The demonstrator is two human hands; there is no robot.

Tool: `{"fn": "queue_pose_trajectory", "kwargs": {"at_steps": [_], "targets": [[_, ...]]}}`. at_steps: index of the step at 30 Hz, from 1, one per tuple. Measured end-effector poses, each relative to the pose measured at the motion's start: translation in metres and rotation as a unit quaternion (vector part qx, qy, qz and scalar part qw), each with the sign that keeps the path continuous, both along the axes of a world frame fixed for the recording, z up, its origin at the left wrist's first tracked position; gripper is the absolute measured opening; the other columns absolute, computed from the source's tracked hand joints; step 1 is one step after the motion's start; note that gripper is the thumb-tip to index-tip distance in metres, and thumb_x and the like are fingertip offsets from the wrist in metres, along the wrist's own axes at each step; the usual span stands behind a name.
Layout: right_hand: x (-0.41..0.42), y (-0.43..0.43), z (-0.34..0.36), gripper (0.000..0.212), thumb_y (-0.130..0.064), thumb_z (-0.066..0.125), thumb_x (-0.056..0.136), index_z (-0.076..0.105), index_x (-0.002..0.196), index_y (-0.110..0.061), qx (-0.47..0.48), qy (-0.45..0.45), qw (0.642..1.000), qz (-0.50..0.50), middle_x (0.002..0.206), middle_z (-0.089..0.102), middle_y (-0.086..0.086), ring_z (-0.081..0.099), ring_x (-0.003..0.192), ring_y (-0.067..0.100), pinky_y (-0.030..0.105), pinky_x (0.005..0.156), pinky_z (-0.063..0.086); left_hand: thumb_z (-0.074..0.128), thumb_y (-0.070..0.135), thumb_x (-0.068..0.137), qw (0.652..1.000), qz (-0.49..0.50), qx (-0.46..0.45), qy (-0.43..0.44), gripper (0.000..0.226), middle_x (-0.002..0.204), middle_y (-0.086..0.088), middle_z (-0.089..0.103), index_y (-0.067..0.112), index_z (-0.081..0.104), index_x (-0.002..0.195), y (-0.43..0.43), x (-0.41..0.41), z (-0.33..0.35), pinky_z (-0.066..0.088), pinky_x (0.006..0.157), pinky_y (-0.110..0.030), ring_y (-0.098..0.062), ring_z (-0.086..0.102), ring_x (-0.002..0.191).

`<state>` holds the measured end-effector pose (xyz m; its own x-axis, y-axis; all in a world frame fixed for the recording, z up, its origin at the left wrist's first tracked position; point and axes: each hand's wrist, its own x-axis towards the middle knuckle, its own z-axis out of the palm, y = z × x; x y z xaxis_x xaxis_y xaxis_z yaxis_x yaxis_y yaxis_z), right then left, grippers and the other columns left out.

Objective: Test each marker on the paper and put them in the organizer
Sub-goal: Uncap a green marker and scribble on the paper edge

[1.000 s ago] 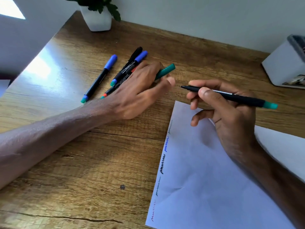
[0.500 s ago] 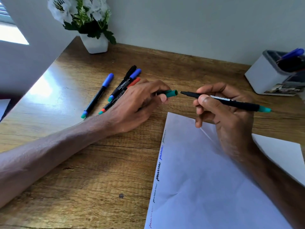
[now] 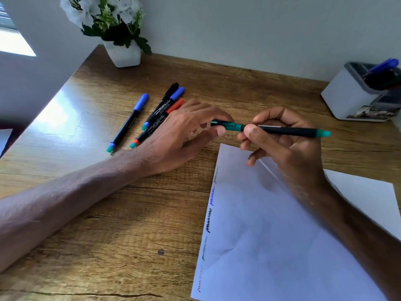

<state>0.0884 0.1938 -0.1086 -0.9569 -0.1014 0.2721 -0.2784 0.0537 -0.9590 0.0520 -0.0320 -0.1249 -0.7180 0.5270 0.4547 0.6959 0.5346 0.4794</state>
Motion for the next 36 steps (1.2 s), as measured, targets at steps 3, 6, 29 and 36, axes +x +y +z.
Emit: {"fn": "queue_pose_trajectory", "kwargs": {"at_steps": [3,6,29,36], "targets": [[-0.003,-0.002,-0.001,0.01,-0.006,0.075,0.088,0.067,0.092,-0.002,-0.011,0.008,1.0,0.004,0.077,0.077,0.013,0.071,0.058,0.025,0.03,0.046,0.054,0.052,0.034,0.108,1.0,-0.006,0.012,-0.007,0.032,0.111,0.021,0.063,0.015,0.069,0.128,-0.001,0.001,0.002,0.043,0.078,-0.019,-0.001,0.056,0.093],[-0.005,-0.003,-0.003,0.013,-0.008,0.079,0.085,0.069,0.09,0.0,-0.009,0.025,1.0,0.0,0.069,0.073,0.01,0.064,0.049,0.021,0.026,0.043,0.049,0.055,0.031,0.107,0.998,-0.022,0.043,-0.046,0.028,0.102,0.018,0.07,0.016,0.071,0.124,-0.001,0.001,0.003,0.049,0.073,-0.026,-0.005,0.061,0.089],[-0.027,0.059,0.026,0.023,-0.013,0.084,0.086,0.081,0.108,-0.011,0.195,0.16,0.967,-0.046,0.102,0.08,-0.004,0.076,0.096,0.009,0.031,0.087,0.061,0.078,0.027,0.09,0.967,0.018,0.23,-0.108,0.015,0.086,0.001,0.08,0.033,0.079,0.104,0.017,-0.007,0.03,0.051,0.057,-0.039,-0.024,0.066,0.064],[-0.034,0.079,0.035,0.025,-0.024,0.07,0.098,0.074,0.123,-0.024,0.376,0.208,0.899,-0.085,0.101,0.079,0.0,0.074,0.09,0.018,0.044,0.081,0.06,0.067,0.042,0.099,0.98,0.002,0.163,-0.112,0.021,0.093,0.006,0.079,0.026,0.075,0.11,0.087,-0.022,0.055,0.056,0.067,-0.032,-0.014,0.073,0.08]]}}
